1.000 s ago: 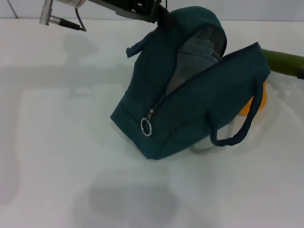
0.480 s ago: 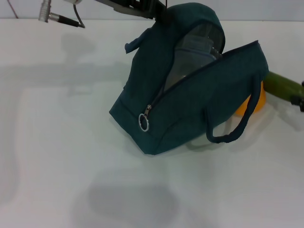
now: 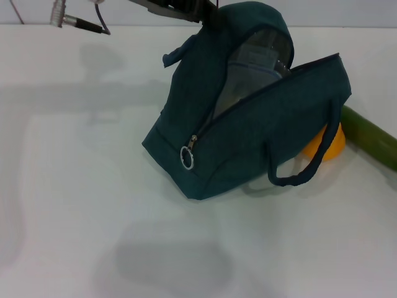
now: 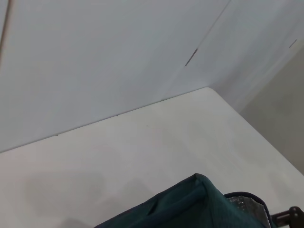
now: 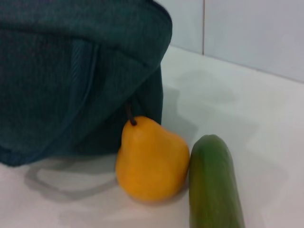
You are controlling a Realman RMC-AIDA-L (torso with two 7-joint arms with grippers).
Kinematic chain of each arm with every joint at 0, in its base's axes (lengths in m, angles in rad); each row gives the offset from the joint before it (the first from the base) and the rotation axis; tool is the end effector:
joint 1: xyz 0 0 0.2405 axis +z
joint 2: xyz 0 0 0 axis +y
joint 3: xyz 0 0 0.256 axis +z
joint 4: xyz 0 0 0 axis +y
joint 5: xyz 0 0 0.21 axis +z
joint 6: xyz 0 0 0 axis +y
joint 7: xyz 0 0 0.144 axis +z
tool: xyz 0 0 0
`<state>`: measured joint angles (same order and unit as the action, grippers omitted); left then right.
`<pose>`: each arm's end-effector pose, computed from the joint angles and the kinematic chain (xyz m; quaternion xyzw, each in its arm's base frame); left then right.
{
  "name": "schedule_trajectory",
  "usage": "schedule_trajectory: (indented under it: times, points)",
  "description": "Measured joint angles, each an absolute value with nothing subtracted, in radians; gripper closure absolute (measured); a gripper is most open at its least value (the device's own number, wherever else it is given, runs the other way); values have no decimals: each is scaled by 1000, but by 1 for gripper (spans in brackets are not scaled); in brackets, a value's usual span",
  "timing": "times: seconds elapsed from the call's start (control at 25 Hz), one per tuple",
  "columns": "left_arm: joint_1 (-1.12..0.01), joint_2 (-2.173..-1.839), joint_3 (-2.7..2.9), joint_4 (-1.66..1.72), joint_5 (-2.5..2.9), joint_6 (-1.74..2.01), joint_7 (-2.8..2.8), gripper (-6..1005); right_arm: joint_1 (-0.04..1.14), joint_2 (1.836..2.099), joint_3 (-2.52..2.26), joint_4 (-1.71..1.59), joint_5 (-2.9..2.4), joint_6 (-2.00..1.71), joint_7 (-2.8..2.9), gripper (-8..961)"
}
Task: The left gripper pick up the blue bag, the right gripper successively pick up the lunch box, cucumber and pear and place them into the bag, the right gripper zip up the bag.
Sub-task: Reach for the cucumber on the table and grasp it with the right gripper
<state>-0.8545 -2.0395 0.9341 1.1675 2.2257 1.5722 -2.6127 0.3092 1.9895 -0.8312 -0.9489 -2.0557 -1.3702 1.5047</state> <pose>-0.0988 0.4111 0.0534 -0.8980 -0.4102 -0.1141 0.1112 0.3347 0.3160 0.0697 -0.9297 0.2438 0.0728 0.2664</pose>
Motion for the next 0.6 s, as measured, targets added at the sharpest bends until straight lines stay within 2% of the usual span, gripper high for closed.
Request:
schedule_trajectory:
  times: [0.6]
  points:
    - [-864, -2041, 934, 1169, 2226, 1572, -2608, 952, 308, 1977, -764, -974, -2156, -1475, 1598, 489]
